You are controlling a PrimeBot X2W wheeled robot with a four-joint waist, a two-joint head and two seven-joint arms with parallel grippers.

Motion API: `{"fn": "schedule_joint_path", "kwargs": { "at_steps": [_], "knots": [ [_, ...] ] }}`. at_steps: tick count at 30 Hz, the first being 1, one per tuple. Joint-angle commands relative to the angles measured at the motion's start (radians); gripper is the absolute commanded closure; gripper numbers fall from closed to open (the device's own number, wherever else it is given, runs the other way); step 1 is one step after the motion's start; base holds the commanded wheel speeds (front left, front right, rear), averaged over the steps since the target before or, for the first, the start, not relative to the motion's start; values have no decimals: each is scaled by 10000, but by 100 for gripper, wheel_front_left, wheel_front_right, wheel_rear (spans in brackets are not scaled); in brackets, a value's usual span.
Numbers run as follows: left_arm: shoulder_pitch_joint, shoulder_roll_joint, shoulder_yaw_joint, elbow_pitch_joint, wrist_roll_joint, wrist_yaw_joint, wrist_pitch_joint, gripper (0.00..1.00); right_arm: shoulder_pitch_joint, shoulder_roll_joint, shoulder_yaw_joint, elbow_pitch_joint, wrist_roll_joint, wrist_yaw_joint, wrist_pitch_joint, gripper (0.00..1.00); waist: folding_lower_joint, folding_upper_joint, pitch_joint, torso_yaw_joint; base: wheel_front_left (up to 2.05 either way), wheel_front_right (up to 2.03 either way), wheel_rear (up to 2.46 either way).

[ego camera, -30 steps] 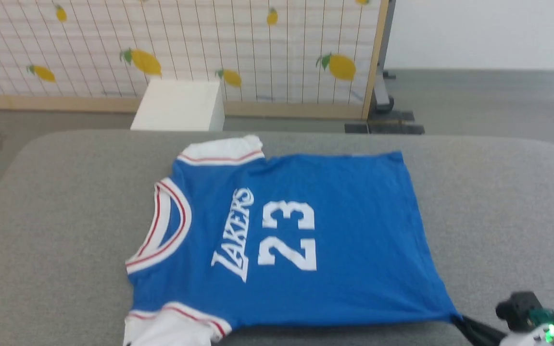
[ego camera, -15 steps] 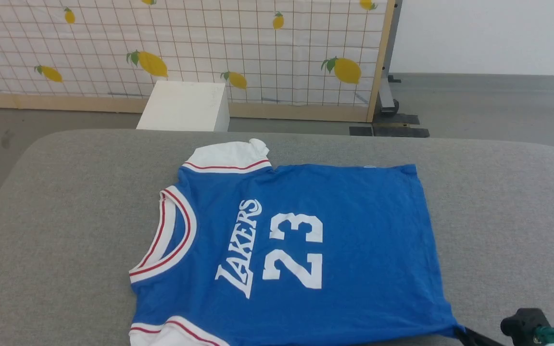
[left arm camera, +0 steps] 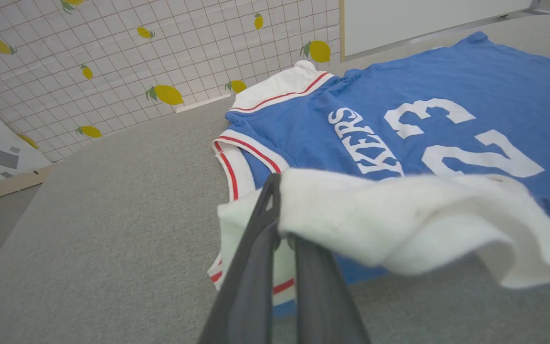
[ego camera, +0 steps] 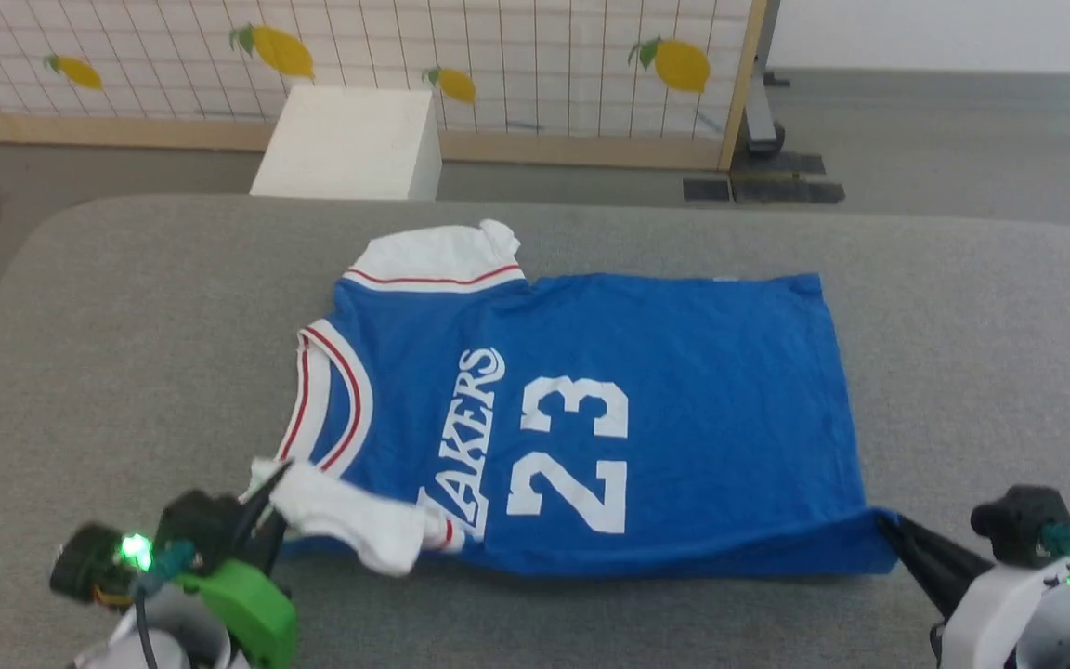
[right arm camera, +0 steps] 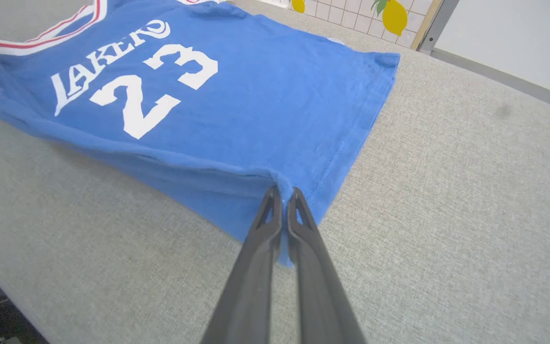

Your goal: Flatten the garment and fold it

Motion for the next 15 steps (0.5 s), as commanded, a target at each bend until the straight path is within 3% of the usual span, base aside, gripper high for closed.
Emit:
{"fn": "schedule_joint_path", "kwargs": {
  "at_steps": [1,9,15],
  "knots": [
    [-499,126,-25,130,31,-48,-24,100,-295,76,-60,-1,-49,-17,52,100,1,0,490,-164,0,0,0],
    [-2849,-42,-470,1548,-84,-135,-159,100,-1540,422,-223,687,47,-17,132,100,1,0,1754,-158,0,0,0],
    [-4089,-101,-896,3025,-34,-155,-321,100,-2669,507,258,1310,-11,-17,150,100,1,0,2560,-248,0,0,0]
  ]
}}
